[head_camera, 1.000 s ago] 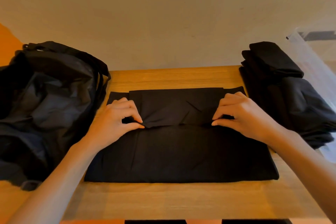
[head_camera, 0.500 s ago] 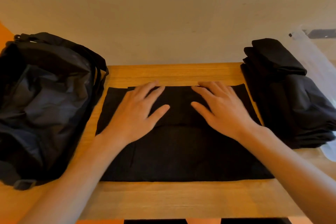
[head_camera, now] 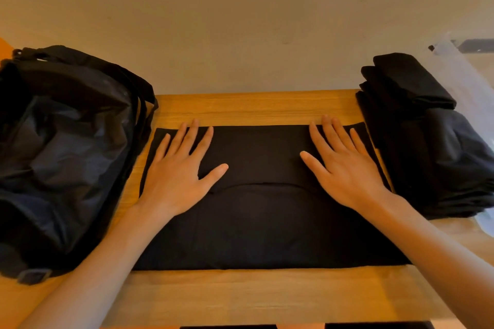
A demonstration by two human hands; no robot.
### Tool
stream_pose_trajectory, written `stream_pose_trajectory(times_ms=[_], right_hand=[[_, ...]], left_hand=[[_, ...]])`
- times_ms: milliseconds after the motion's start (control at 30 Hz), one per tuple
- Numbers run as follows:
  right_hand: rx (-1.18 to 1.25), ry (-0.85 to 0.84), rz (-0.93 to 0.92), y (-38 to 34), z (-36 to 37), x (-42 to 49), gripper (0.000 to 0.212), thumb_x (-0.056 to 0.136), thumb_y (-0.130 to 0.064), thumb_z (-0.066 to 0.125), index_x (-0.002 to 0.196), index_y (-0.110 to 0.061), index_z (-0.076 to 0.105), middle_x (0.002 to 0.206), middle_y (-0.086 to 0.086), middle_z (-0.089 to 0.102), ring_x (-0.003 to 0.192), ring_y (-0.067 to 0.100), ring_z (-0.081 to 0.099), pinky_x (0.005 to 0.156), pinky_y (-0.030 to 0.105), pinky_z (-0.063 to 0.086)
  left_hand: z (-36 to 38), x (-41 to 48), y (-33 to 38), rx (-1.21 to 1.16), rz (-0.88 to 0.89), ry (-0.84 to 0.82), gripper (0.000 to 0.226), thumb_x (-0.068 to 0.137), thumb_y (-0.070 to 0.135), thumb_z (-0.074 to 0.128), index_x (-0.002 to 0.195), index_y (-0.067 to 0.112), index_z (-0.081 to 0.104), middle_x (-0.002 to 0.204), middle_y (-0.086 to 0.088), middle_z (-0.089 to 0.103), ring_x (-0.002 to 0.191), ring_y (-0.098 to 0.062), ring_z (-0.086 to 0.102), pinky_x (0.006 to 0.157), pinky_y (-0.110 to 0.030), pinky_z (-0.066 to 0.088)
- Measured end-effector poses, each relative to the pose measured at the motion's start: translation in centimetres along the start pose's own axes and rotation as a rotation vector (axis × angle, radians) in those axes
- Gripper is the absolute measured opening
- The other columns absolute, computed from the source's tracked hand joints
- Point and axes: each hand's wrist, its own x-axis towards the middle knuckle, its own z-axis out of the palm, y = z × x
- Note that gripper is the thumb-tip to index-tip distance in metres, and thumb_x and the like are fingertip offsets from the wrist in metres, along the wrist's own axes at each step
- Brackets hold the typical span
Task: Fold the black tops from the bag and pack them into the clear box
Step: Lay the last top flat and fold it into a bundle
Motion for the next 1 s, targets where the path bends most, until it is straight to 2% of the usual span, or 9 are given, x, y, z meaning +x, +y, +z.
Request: stream_pose_trajectory(times_ms=[167,333,433,500,633,733,800,900,1000], right_hand=[[0.020,0.150,0.051,-1.4,-0.7,-2.5,0.075,0.099,-0.071,-0.004,0.161,-0.030,-0.013,0.168,0.008,-0.019,0.155,0.023,-0.020,0.127,0.043,-0.010],[0.012,0.058,0.076,-0.2,1.1,-6.3,0.076,0.091,-0.074,-0.015,0.157,-0.037,-0.021,0.168,0.005,-0.021,0.153,0.020,-0.025,0.127,0.042,-0.009],[0.027,0.030,0.088,1.2,1.1,-6.8,0.072,0.094,-0.071,-0.009,0.158,-0.037,-0.018,0.168,0.003,-0.021,0.152,0.015,-0.027,0.126,0.038,-0.013],[0.027,0.025,0.084,1.1,1.2,-6.9,0.073,0.094,-0.070,-0.007,0.158,-0.036,-0.018,0.169,0.004,-0.020,0.152,0.016,-0.027,0.126,0.039,-0.012],[0.031,0.121,0.009,0.6,1.1,-8.0,0.074,0.093,-0.073,-0.012,0.157,-0.037,-0.019,0.169,0.006,-0.017,0.153,0.018,-0.025,0.126,0.039,-0.014],[0.104,0.158,-0.165,0.9,1.1,-11.1,0.072,0.098,-0.072,0.002,0.162,-0.039,-0.002,0.170,0.000,-0.010,0.156,0.014,-0.017,0.126,0.035,-0.008],[0.088,0.173,-0.248,1.8,1.8,-13.5,0.070,0.101,-0.071,0.008,0.163,-0.038,0.007,0.171,0.002,-0.001,0.157,0.013,-0.011,0.128,0.035,-0.004],[0.012,0.112,-0.270,3.2,3.2,-16.4,0.072,0.100,-0.074,0.003,0.162,-0.038,-0.006,0.171,0.000,-0.012,0.155,0.012,-0.020,0.126,0.033,-0.011],[-0.017,0.114,-0.292,3.9,4.1,-18.4,0.079,0.099,-0.076,0.004,0.162,-0.031,-0.011,0.168,-0.003,-0.020,0.155,0.012,-0.022,0.126,0.036,-0.008]], left_hand=[[-2.0,-2.9,1.2,-0.049,-0.047,0.157,0.086,0.093,0.080,0.004,0.162,0.030,0.003,0.171,-0.008,-0.007,0.158,-0.024,-0.009,0.128,-0.048,0.003],[0.3,-7.6,1.2,-0.032,-0.090,0.039,0.089,0.087,0.083,-0.009,0.161,0.035,-0.010,0.170,-0.004,-0.015,0.156,-0.021,-0.016,0.128,-0.043,-0.001],[0.7,-8.3,-0.3,-0.013,-0.117,0.023,0.087,0.086,0.081,-0.009,0.160,0.035,-0.013,0.170,-0.001,-0.017,0.155,-0.016,-0.019,0.128,-0.042,-0.002],[0.4,-8.7,-0.4,0.007,-0.097,0.017,0.087,0.086,0.080,-0.009,0.160,0.035,-0.014,0.170,-0.002,-0.016,0.155,-0.017,-0.020,0.127,-0.041,-0.005],[-0.6,-10.0,0.0,-0.004,-0.015,0.070,0.080,0.090,0.079,-0.002,0.159,0.040,-0.009,0.169,-0.001,-0.021,0.154,-0.019,-0.025,0.126,-0.038,-0.012],[-0.8,-12.1,-1.0,-0.120,0.177,0.009,0.075,0.092,0.081,0.008,0.158,0.048,-0.004,0.167,0.011,-0.026,0.152,-0.009,-0.027,0.126,-0.035,-0.012],[-0.4,-13.8,-2.0,-0.145,0.241,-0.025,0.075,0.092,0.084,0.009,0.158,0.050,-0.002,0.166,0.016,-0.026,0.152,-0.006,-0.025,0.126,-0.032,-0.013],[0.6,-16.2,-3.2,-0.093,0.269,-0.023,0.083,0.090,0.088,0.014,0.159,0.047,-0.006,0.167,0.015,-0.025,0.153,-0.006,-0.023,0.123,-0.028,-0.016],[1.3,-17.9,-3.3,-0.070,0.269,0.015,0.091,0.090,0.087,0.027,0.163,0.039,0.001,0.171,0.009,-0.014,0.157,-0.010,-0.012,0.124,-0.029,-0.010]])
